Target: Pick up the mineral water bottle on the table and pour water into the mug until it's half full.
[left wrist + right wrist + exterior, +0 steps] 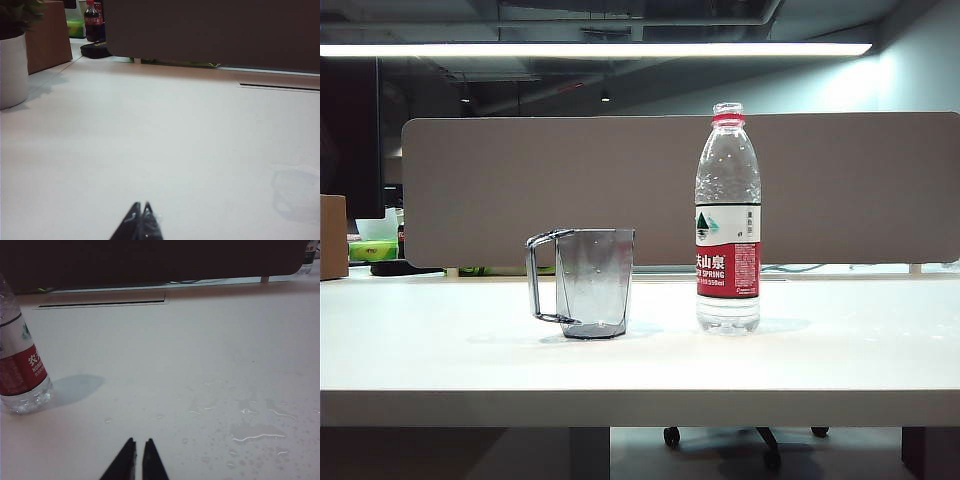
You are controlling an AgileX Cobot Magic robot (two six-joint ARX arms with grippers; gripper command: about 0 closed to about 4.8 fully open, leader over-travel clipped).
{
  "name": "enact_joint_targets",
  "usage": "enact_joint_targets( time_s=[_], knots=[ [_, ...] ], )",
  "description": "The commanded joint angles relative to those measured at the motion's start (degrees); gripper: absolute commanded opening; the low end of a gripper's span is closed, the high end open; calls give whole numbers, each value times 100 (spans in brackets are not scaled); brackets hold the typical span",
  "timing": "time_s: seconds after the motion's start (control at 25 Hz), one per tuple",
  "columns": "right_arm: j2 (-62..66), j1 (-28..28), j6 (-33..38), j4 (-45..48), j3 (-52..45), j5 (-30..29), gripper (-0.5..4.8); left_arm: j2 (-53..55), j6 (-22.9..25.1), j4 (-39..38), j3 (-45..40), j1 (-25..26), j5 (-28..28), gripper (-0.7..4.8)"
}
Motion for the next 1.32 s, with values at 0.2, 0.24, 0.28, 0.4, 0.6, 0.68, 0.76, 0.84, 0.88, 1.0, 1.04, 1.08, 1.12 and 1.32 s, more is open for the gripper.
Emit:
enact_joint_targets(
  time_s=[0.2, 0.24, 0.28, 0.4, 0.6, 0.68, 0.76, 0.84, 0.88, 1.0, 1.04, 1.08, 1.12, 1.32],
  knots=[
    [-9, 2, 17, 63, -22, -9, 41, 0, -22, 35, 9, -2, 7, -5],
    [-11, 2, 17, 63, -22, -9, 41, 0, -22, 35, 9, -2, 7, -5],
    [-9, 2, 17, 63, -22, -9, 41, 0, -22, 35, 9, -2, 7, -5],
    [-9, 2, 17, 74, -22, -9, 41, 0, -22, 37, 9, -2, 7, -5],
    [-9, 4, 96, 79, -22, -31, 40, 0, -358, 151, 20, -2, 48, -5],
    [-11, 7, 693, 249, 4, -33, 41, 0, -887, 601, 46, -4, 409, -5],
    [-9, 7, 1810, 601, 262, -420, 40, 0, -1543, 1226, 251, -4, 885, -5],
    [7, 11, 2328, 470, 824, -935, -9, 0, -1751, 1231, 673, -4, 1517, -5],
    [17, 9, 2332, 254, 1097, -1143, -10, 2, -1939, 1080, 848, -4, 1880, -5],
    [275, 11, 1585, -964, 2387, -1860, -10, 35, -2138, 201, 1475, -4, 3213, -5],
    [411, 11, 1316, -1211, 2634, -1987, -10, 46, -2109, -17, 1589, -4, 3475, -5],
    [807, 11, 809, -1646, 3110, -2251, -6, 101, -2011, -267, 1705, -4, 3805, -5],
    [1064, 15, 579, -1705, 3298, -2455, 21, 149, -1930, -367, 1738, -4, 3930, -5],
    [2787, 330, -415, -229, 3491, -2498, 196, 262, -938, -1276, 1742, -2, 3753, -5]
  ],
)
